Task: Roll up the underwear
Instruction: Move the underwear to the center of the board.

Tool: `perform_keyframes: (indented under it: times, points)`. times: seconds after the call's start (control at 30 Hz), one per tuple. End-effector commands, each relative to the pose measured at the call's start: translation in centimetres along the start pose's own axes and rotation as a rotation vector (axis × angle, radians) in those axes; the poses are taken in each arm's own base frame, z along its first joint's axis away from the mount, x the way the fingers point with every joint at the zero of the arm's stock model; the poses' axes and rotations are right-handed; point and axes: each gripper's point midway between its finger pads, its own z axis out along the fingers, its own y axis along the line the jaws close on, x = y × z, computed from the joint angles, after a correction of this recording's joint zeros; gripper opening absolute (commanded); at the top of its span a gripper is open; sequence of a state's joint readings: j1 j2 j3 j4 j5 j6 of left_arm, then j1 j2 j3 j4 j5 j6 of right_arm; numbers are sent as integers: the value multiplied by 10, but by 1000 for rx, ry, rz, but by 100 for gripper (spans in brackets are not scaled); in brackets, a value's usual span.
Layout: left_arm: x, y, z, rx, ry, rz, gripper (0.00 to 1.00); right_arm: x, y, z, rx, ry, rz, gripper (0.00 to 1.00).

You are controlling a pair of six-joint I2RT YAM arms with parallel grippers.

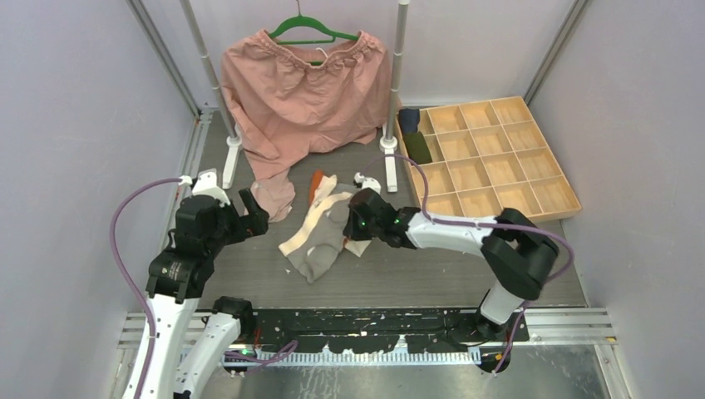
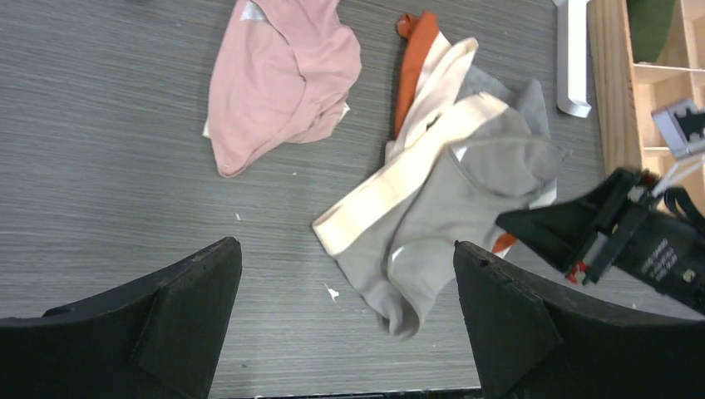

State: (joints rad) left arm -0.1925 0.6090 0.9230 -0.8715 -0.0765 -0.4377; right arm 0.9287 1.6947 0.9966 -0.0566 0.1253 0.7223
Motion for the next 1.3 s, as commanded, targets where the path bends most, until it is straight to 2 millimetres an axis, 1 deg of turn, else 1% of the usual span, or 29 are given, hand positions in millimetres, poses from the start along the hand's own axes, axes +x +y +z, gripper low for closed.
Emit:
perform_keyframes:
  times: [0.0,0.03,0.1,0.2,0.27,0.3,0.37,0.47,0.53,0.6,0.67,0.8,0.83,0.97,1.07,1.2,1.27]
  points:
    - [0,-25,4,115,27,-62,100,17,-11,-37,-1,3,45,12]
    - [6,-33,7,153,59,-79,100,22,-16,-45,9,10,45,16]
    - [20,-43,15,200,120,-139,98,30,-29,-59,38,18,46,28]
    - [42,-47,29,214,187,-182,97,34,-49,-83,91,10,44,50]
    - [63,-48,36,208,230,-194,95,27,-55,-98,110,-23,39,60]
    - [71,-48,38,202,244,-200,95,20,-55,-108,110,-51,36,63]
    - [88,-50,42,189,270,-209,94,10,-59,-121,126,-86,18,68]
    - [120,-47,52,140,315,-237,92,-2,-62,-133,149,-127,0,70]
    - [138,-43,60,96,339,-263,89,-4,-61,-135,146,-132,-3,69]
    - [152,-39,68,60,356,-286,88,-3,-58,-133,133,-128,-1,69]
    - [160,-34,76,31,357,-303,87,1,-58,-130,124,-118,4,70]
    - [165,-27,87,-16,347,-300,83,1,-57,-131,118,-123,9,69]
    - [166,-26,90,-22,345,-298,80,1,-58,-131,119,-124,7,69]
    - [173,-29,99,-13,353,-304,73,-2,-59,-133,123,-135,1,69]
    - [181,-27,104,-30,372,-301,68,-3,-59,-135,126,-138,-1,68]
    - [186,-26,108,-32,381,-302,57,-3,-60,-135,129,-141,-4,68]
    - [189,-26,109,-31,388,-302,54,-3,-60,-135,131,-141,-6,68]
